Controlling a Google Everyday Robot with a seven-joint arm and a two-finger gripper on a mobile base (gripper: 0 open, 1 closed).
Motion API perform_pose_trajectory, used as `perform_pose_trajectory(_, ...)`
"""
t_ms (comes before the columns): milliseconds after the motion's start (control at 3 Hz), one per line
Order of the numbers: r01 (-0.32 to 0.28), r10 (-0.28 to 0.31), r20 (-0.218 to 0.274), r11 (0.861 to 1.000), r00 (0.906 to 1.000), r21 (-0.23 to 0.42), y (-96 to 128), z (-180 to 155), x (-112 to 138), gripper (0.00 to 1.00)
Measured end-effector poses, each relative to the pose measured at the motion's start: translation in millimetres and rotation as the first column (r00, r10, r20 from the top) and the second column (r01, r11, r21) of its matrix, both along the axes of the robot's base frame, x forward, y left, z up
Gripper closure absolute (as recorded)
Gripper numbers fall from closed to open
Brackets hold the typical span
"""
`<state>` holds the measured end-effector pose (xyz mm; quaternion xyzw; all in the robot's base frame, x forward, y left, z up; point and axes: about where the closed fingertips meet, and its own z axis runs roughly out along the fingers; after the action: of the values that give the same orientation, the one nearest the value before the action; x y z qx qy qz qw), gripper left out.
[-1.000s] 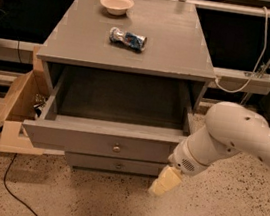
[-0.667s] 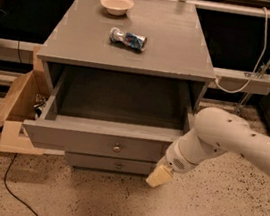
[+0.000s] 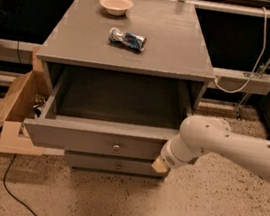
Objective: Close top drawer
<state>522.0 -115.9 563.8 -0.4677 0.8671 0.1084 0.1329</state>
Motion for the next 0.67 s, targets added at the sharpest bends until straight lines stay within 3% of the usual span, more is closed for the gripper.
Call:
perform_pose_trajectory(333, 0.0, 0.0, 0.0, 1.0, 1.0, 0.0, 0.6, 0.3, -0.8, 1.0)
perform_pose_trajectory(667, -0.013, 0.013, 0.013, 1.0, 0.9998, -0.004, 1.0, 3.0, -0.5, 1.0)
